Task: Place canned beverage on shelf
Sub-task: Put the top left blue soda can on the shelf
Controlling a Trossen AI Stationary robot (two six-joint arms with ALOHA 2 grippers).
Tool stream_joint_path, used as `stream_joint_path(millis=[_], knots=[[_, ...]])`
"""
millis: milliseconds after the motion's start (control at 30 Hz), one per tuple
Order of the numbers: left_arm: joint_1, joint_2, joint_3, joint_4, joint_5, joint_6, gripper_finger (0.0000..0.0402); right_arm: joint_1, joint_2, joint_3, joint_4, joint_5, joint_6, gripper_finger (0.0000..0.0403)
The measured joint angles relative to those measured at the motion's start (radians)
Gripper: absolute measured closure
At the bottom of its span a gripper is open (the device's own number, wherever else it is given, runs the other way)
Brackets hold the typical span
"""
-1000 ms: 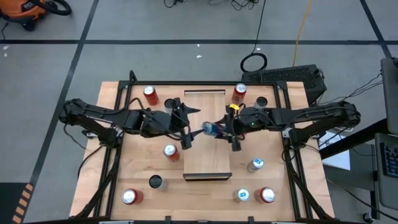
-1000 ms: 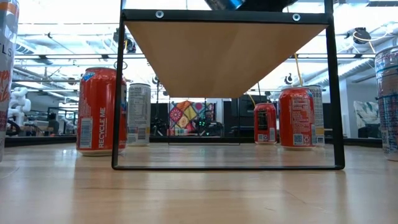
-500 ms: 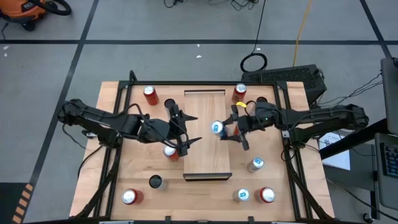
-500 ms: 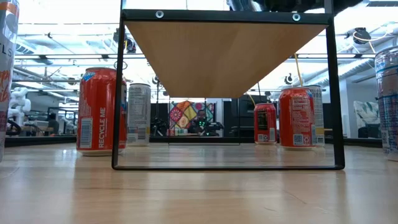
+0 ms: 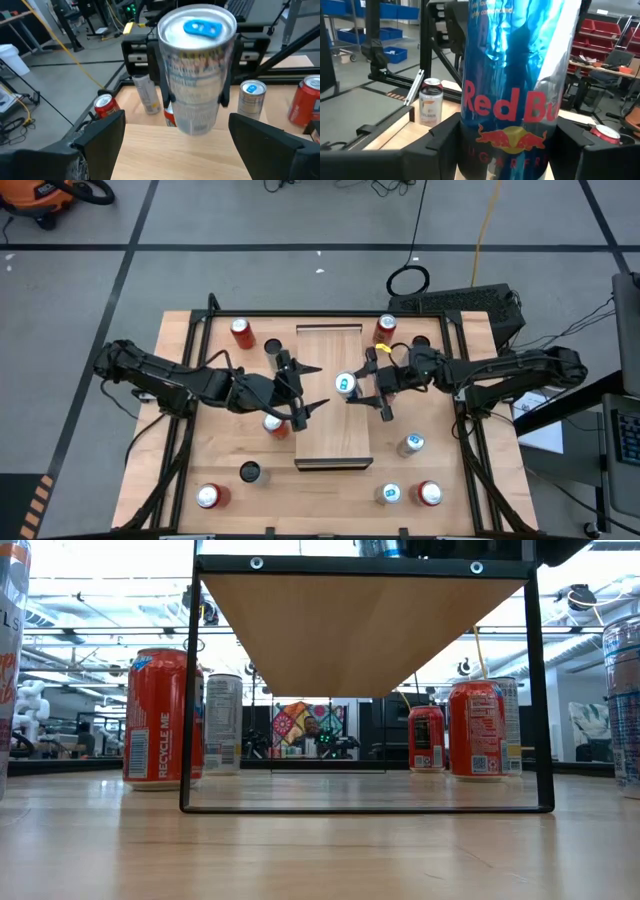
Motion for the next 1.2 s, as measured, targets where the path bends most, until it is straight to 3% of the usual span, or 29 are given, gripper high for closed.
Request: stream_joint_path(millis=[700, 900, 1033, 1200], knots=[[0.019, -0.008, 0.000, -0.007, 0.016, 0.119, 0.0049, -0.028, 0.032, 0.000, 0.012, -0.001, -0.030, 0.0199], [0.021, -0.071, -0.025, -0.047, 0.047, 0.120, 0.0049, -0.028, 0.032, 0.000, 0.009, -0.001, -0.010, 0.0199], [0.022, -0.139, -0.142, 0.061, 0.051, 0.118, 0.0049, -0.028, 0.032, 0.001, 0.008, -0.003, -0.001, 0.0199], [0.027, -0.190, -0.301, 0.326, 0.063, 0.121, 0.0049, -0.027, 0.047, 0.002, 0.031, -0.004, -0.006, 0.0199]])
